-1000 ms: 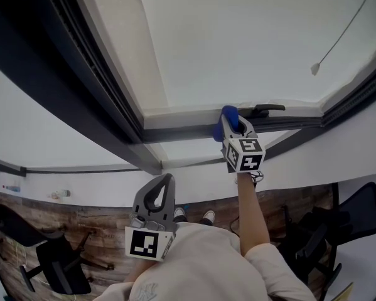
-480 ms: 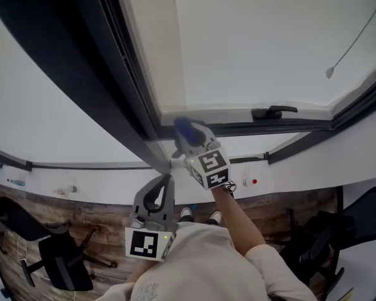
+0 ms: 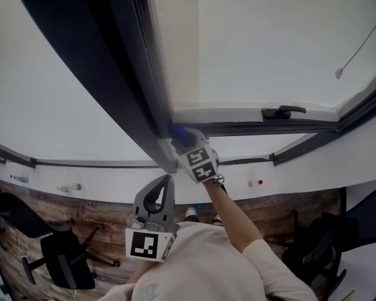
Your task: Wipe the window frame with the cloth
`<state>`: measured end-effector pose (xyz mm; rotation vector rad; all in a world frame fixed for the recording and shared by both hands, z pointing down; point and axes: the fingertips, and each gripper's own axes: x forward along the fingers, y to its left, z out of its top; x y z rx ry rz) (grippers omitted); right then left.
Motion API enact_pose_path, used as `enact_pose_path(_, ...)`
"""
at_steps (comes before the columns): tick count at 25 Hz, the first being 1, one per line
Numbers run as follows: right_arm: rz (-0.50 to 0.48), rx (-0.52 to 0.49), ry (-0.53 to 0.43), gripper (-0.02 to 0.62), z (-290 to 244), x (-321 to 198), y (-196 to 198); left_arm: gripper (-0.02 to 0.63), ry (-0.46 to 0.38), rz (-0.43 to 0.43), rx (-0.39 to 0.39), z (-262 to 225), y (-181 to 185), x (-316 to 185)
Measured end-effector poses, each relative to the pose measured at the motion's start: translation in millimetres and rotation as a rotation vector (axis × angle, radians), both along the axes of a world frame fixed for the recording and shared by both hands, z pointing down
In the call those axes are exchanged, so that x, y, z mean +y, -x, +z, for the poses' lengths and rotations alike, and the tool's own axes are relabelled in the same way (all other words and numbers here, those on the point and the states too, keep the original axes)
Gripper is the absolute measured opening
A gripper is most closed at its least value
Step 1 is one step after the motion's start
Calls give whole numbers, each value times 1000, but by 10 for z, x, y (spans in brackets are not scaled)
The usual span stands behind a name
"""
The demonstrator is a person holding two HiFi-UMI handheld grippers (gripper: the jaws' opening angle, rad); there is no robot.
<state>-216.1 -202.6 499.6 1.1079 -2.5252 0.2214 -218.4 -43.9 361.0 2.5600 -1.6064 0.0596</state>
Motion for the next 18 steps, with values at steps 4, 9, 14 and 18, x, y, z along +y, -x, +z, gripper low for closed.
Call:
enact_pose_path(4, -7, 40, -5, 61, 60, -39, 30, 9, -1, 5, 2, 6, -8, -17)
enact_pose_path(9, -33, 70, -10, 60, 57, -31, 24, 9, -3, 24, 3, -12, -79, 6)
enact_pose_path(14, -50, 79, -18, 60, 56, -23, 7, 9, -14, 23, 1, -40, -92, 38)
enact_pose_path(18, -51, 70, -14, 60, 58, -26, -18, 9, -10, 21, -1, -26, -89, 53)
